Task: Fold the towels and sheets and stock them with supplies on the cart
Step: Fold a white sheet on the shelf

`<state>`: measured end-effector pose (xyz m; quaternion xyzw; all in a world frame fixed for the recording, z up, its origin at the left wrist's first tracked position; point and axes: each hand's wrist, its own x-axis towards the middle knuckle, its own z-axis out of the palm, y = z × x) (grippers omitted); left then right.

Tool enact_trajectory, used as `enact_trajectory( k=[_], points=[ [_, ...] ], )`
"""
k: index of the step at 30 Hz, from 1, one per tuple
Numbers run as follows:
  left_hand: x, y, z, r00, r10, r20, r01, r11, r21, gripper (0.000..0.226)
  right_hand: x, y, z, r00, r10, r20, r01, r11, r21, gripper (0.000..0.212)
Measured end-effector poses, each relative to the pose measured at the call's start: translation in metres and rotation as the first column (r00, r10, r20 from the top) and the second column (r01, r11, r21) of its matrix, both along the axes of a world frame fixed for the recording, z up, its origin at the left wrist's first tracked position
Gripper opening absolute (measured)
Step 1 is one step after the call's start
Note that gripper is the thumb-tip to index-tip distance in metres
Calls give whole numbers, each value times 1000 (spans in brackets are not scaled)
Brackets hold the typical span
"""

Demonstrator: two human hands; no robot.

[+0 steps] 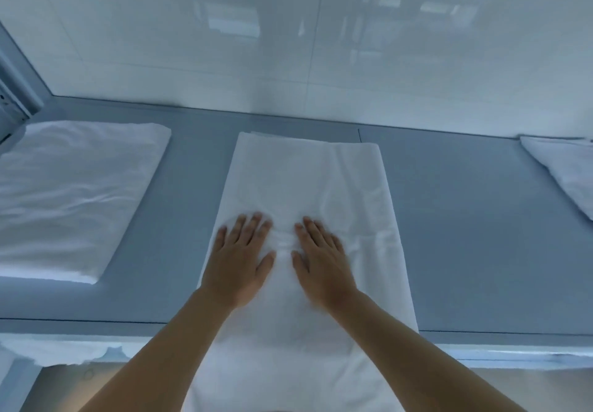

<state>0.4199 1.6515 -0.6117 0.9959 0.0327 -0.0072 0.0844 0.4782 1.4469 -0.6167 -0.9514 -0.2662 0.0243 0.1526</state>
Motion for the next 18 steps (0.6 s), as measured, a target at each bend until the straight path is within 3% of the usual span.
enact_trajectory(
  k=[5,11,18],
  points=[
    [0,-1,-5,1000,-14,19,14,1000,-3,68,62,-78,0,995,-82,48,88,986,-143,65],
    [-4,-10,0,1000,0,8,1,999,-41,72,65,-87,0,998,-63,17,65,990,-124,65],
    [-39,-28,-2,1000,-6,-22,5,1000,-31,72,26,-134,8,988,143,-66,-147,987,-58,61]
  ],
)
